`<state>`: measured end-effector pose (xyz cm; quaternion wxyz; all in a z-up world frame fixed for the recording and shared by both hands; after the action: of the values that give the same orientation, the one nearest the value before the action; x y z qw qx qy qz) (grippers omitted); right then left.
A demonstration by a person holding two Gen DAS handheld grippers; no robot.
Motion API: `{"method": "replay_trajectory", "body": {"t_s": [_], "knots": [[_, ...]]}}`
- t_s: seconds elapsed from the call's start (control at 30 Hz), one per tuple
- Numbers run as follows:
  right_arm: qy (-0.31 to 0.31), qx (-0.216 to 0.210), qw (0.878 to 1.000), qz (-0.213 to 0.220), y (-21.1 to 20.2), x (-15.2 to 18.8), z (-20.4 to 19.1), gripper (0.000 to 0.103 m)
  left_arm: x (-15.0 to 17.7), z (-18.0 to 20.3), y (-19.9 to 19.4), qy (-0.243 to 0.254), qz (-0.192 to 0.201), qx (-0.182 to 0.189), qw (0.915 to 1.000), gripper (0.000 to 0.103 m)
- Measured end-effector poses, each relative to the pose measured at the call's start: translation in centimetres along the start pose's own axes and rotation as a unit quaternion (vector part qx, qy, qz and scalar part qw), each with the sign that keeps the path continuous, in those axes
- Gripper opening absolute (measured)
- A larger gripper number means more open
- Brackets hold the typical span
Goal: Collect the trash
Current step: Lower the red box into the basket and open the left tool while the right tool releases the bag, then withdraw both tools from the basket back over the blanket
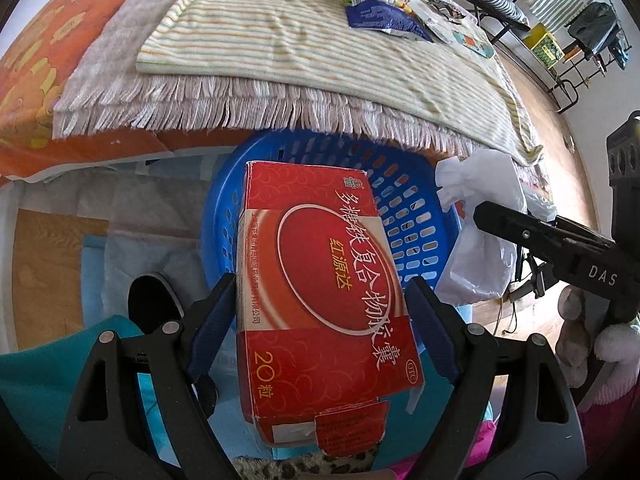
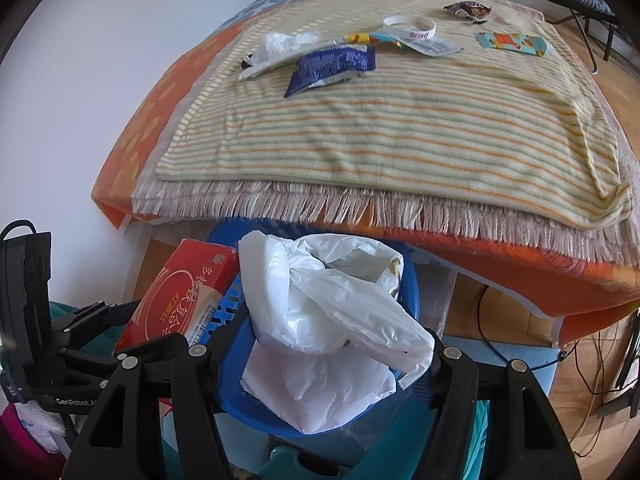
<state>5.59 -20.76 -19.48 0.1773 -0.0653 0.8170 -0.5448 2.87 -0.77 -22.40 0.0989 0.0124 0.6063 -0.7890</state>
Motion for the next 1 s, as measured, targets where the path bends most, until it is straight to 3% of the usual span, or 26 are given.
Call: {"method": "replay_trajectory", "body": {"t_s": [0.37, 0.53, 1.0], "knots": [[-0.002, 0.006, 1.000, -0.003, 0.6, -0.1, 0.0, 0.071, -0.7, 0.1, 0.0, -0.001, 0.011, -0.002, 0.9999, 0.087], [0.004, 0.003, 1.000, -0.002, 0.6, -0.2, 0.1, 0.087, -1.0, -0.3, -0.1, -0.009, 0.013, -0.004, 0.9999, 0.087], [0.014, 0.001, 1.000, 0.012, -0.5, -0.6, 0.6, 0.087, -1.0, -0.4, -0.8, -0.013, 0.023, -0.004, 0.9996, 0.087]]}}
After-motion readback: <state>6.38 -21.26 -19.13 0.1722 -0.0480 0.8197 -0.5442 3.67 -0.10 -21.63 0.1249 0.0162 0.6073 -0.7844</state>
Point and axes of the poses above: each gripper's, at about its wrist camera, not at the fingertips, and y roughly the way its jaws point, z to its right, x to its underside, the point moved 5 cm from there along y, roughly the way its jaws point, and after that the axes turned 7 degrees about -z, right-handed, at the moved point
